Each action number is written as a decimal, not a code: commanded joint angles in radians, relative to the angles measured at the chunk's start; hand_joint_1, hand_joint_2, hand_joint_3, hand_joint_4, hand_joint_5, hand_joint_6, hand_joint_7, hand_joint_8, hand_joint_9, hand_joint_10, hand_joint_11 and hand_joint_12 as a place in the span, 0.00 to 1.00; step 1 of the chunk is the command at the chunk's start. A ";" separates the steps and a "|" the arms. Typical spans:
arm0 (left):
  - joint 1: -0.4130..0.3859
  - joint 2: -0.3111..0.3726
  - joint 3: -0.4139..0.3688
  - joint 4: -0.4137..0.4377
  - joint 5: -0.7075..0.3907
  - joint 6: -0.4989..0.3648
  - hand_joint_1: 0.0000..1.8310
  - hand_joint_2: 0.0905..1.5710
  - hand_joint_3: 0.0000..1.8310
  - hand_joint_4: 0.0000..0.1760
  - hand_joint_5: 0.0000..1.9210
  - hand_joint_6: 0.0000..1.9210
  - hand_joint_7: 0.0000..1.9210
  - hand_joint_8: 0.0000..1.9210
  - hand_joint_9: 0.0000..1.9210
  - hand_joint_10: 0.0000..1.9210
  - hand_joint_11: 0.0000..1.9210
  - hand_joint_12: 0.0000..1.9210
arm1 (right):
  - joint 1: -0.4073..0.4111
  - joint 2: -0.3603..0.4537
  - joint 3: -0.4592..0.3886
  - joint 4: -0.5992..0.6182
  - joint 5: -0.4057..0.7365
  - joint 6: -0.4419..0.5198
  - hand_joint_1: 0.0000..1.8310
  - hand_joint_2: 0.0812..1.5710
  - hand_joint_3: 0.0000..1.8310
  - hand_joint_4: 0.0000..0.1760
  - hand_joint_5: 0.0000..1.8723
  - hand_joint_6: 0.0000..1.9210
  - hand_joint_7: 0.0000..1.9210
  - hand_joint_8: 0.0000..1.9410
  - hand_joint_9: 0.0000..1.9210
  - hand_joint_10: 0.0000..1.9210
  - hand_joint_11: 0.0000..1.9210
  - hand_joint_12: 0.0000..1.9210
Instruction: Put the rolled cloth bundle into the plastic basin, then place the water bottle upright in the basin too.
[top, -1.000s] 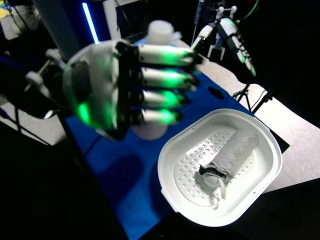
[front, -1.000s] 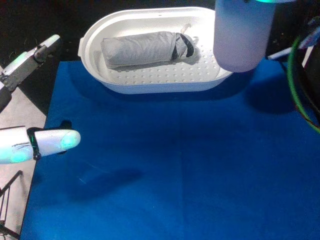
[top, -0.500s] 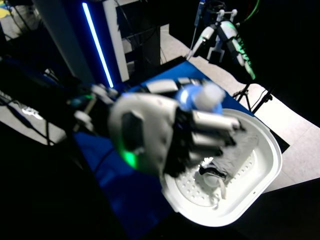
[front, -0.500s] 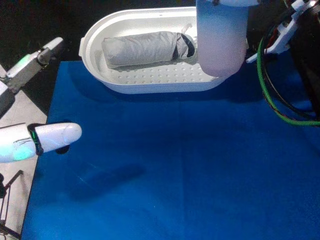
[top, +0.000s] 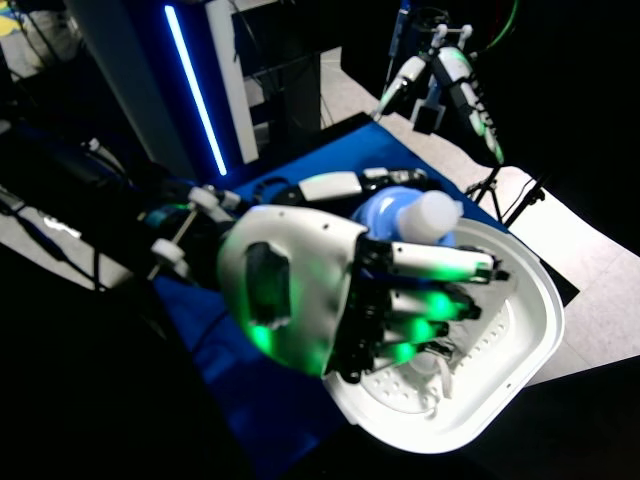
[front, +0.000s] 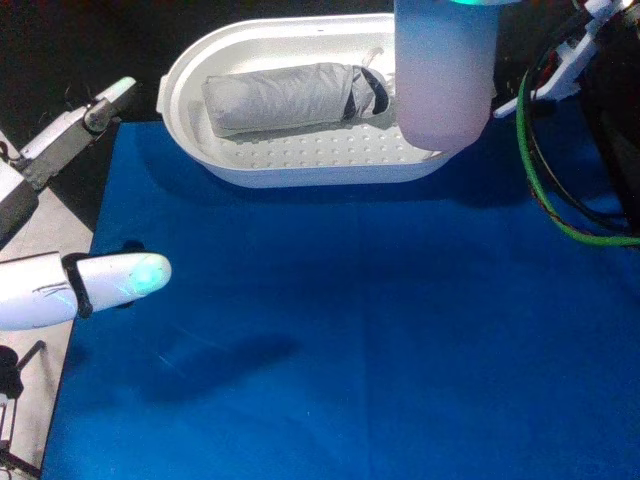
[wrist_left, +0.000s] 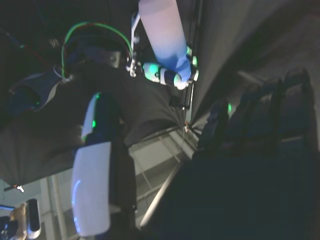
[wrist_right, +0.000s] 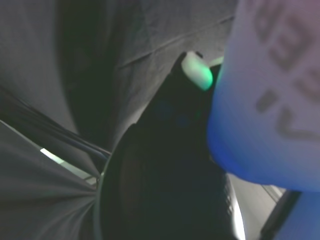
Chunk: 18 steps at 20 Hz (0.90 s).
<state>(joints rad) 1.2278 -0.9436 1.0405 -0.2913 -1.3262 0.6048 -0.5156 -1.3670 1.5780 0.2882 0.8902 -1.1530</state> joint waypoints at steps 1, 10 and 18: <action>-0.009 -0.002 0.003 -0.001 -0.126 -0.011 0.33 0.54 0.00 1.00 0.00 0.00 0.00 0.00 0.00 0.00 0.00 0.00 | 0.021 0.001 0.006 0.004 0.139 0.020 0.39 0.89 0.00 0.80 0.25 0.89 0.37 0.73 0.44 0.83 0.44 0.90; -0.008 -0.003 0.002 -0.001 -0.131 -0.016 0.33 0.55 0.00 1.00 0.00 0.00 0.00 0.00 0.00 0.00 0.00 0.00 | 0.010 0.006 0.005 -0.008 0.139 0.061 0.15 0.85 0.00 0.21 0.26 0.00 0.39 0.00 0.42 0.01 0.12 0.58; -0.008 -0.005 0.001 -0.002 -0.135 -0.018 0.33 0.56 0.00 1.00 0.00 0.00 0.00 0.00 0.00 0.00 0.00 0.00 | -0.015 0.010 0.004 -0.008 0.139 0.085 0.18 0.85 0.00 0.01 0.26 0.00 0.39 0.00 0.44 0.00 0.24 0.51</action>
<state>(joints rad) 1.2278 -0.9447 1.0405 -0.2916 -1.3300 0.5976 -0.5461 -1.3636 1.5776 0.2714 0.8810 -1.0927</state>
